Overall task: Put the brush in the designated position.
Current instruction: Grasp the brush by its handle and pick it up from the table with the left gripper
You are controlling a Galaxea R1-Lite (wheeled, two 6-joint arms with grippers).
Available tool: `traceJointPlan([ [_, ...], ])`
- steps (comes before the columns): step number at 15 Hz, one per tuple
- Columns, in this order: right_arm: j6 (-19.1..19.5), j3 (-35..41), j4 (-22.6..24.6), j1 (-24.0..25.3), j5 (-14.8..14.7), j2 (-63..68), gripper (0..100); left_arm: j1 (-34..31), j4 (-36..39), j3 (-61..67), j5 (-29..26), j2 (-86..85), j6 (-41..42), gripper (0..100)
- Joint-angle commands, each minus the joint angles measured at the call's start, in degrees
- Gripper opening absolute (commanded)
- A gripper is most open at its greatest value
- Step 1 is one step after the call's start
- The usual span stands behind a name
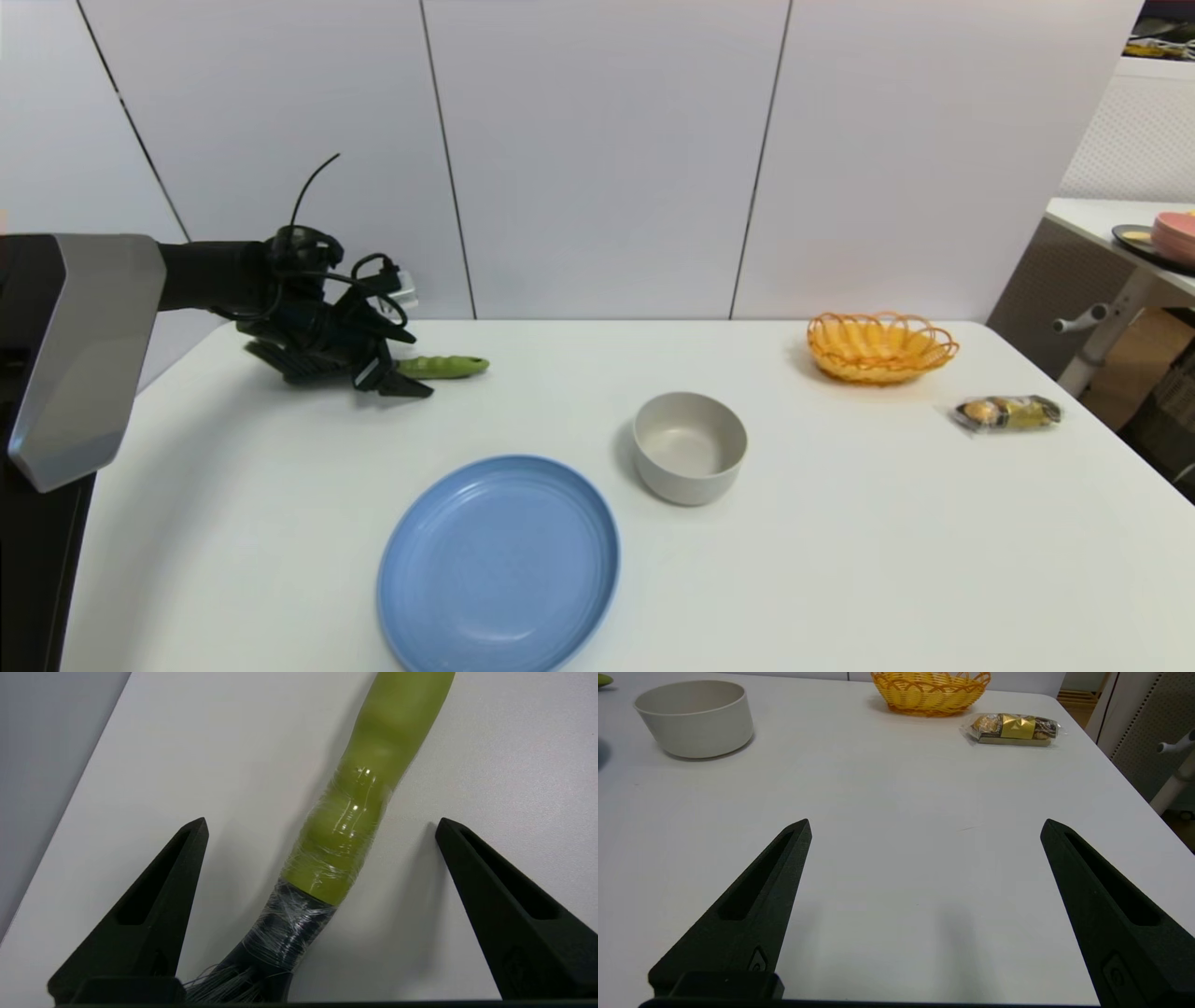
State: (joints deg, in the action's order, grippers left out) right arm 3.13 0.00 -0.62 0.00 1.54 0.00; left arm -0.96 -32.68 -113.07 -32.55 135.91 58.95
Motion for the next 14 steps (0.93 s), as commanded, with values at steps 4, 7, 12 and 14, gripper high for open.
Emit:
traceJointPlan([
  [4,0.03,0.09,0.01,0.00,0.05,0.09,100,0.00,-0.10,0.04,-0.32,1.02,0.20,100],
  [7,-0.06,0.09,0.01,0.00,0.05,0.09,100,0.00,-0.19,0.04,-0.32,1.02,0.11,100],
  [12,0.03,0.09,0.01,0.00,0.05,0.09,100,-0.09,-1.24,-0.05,-0.32,-2.06,-2.18,100],
  [14,0.03,0.09,-0.08,0.00,0.05,0.09,100,-0.09,-1.33,-0.05,-0.23,-3.11,-3.41,100],
])
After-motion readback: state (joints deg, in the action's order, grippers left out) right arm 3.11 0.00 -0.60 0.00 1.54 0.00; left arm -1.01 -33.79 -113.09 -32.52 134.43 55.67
